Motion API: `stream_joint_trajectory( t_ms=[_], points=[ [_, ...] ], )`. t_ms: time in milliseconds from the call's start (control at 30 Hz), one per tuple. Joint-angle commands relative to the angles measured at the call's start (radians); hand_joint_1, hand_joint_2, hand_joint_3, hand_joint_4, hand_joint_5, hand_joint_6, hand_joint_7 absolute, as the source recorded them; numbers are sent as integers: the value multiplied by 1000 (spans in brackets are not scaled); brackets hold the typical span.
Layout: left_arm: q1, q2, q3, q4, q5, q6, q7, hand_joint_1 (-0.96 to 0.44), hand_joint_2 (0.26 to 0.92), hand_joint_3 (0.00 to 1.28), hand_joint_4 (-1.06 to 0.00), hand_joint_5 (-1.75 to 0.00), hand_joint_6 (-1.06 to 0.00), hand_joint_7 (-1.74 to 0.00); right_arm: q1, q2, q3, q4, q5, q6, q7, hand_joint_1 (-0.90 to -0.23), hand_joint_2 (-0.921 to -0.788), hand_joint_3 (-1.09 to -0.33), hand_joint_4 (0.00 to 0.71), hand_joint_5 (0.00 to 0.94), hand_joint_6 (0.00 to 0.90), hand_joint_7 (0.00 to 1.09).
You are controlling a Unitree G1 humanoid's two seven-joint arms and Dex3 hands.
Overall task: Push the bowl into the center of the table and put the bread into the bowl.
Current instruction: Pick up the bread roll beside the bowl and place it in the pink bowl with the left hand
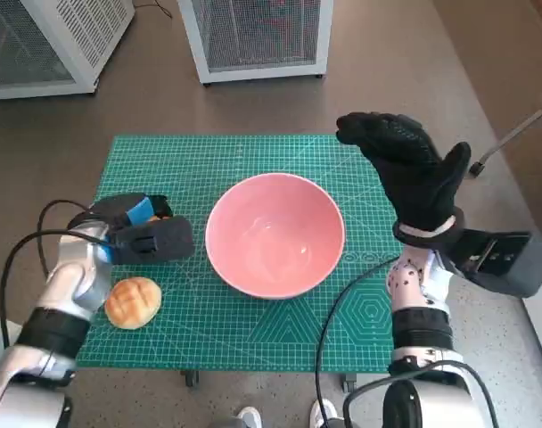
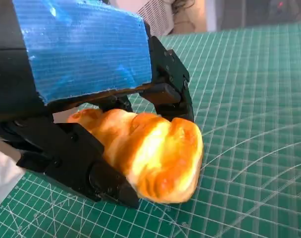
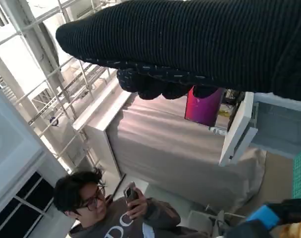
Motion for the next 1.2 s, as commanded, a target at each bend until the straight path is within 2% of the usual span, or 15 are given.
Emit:
stream_joint_trajectory(
  t_ms=[33, 433, 633, 900, 1200],
  points=[
    [31, 40, 66, -159, -20, 21, -10, 1, 920, 101, -609, -1216, -628, -1207, 24, 9, 2, 9, 4, 9, -8, -474, -921, -454, 385, 0, 585, 4],
    [88, 37, 188, -595, -20, 75, -20, 2, 920, 70, -663, -1121, -645, -1225, 22, 7, 2, 13, 3, 20, -8, -474, -921, -450, 384, 1, 589, 5],
    [89, -14, 183, -738, 10, 81, 6, 2, 915, 49, -725, -1128, -655, -1141, 23, 5, 3, 13, 1, 24, -9, -477, -921, -446, 385, 1, 591, 5],
    [83, -82, 128, -826, 23, 13, 14, 2, 913, 30, -752, -1107, -680, -1104, 26, 1, 4, 10, -1, 27, -10, -480, -921, -444, 388, 2, 596, 6],
    [42, -132, 49, -790, 11, -100, -27, 2, 919, 32, -707, -1165, -692, -1077, 28, -7, 3, 2, 1, 34, -10, -483, -921, -445, 389, 1, 598, 6]
  ],
)
